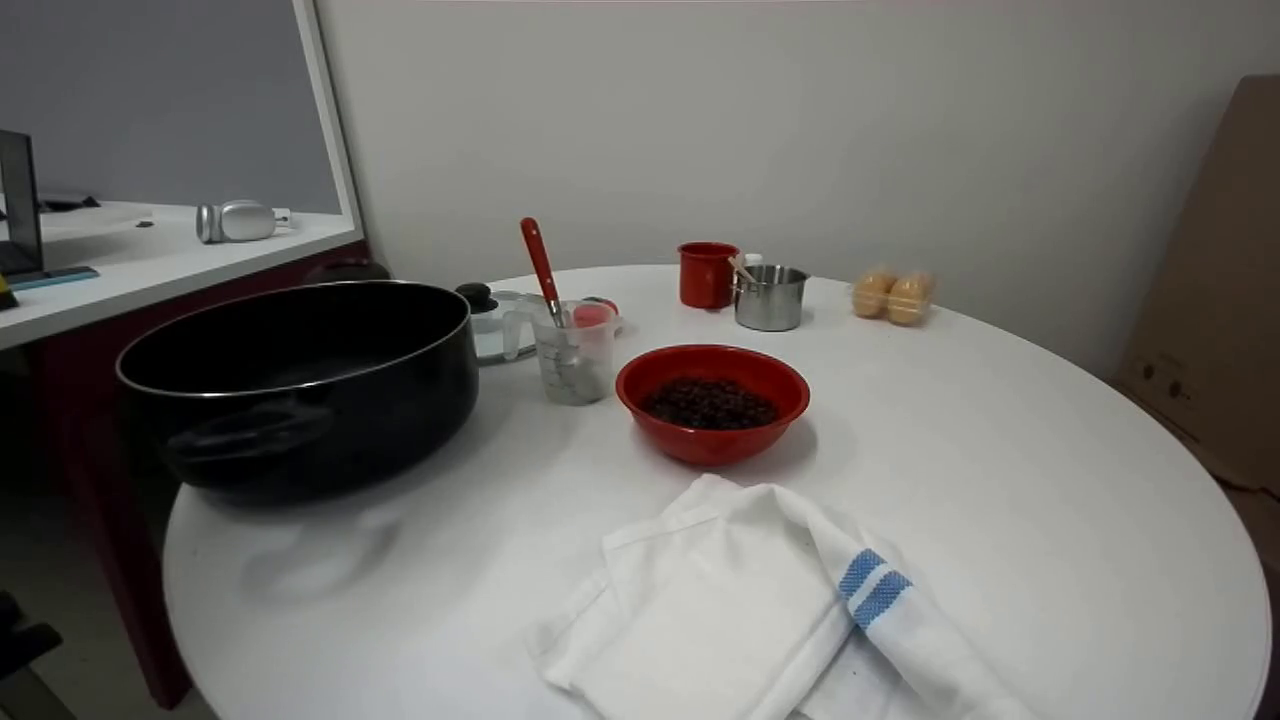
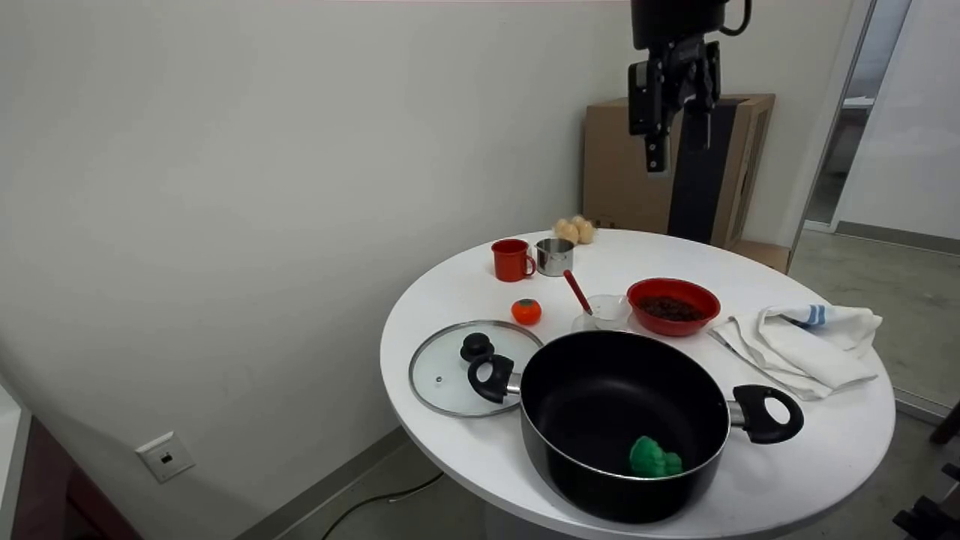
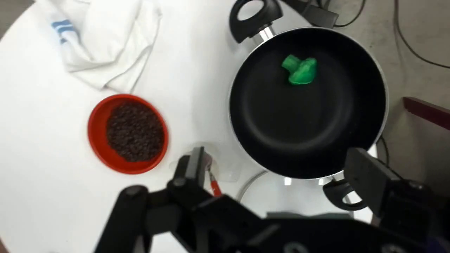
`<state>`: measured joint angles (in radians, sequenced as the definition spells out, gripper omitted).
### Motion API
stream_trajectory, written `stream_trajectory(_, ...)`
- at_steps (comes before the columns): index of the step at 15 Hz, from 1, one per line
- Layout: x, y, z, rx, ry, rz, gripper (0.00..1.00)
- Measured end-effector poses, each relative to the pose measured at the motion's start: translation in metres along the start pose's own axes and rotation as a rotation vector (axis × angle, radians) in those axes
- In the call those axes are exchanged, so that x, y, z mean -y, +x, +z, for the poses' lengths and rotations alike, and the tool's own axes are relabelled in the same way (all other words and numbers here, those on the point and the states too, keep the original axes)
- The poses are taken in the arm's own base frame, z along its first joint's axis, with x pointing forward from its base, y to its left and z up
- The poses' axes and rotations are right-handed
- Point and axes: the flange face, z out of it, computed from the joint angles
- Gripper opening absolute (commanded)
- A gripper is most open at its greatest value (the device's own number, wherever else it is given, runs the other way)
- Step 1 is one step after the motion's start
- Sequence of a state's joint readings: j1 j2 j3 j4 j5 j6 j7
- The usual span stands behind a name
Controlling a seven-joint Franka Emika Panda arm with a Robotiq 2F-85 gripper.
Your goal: Scoop out a spoon of contents from the orange bowl and pour it back into the bowl
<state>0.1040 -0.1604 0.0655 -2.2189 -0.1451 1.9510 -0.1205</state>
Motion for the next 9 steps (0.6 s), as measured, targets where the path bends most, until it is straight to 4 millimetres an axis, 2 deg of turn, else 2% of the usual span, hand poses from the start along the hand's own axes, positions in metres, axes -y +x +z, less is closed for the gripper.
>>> stream_trajectory(2,-0.013,0.023,-0.004,-0.019,-0.065,-0.023,1.00)
stream_trajectory(5,-0.028,0.062,-0.004,-0.023,-0.067,-0.065,1.00)
stream_trajectory(9,-0.050,0.112,0.021,0.051,-0.042,-0.150,1.00)
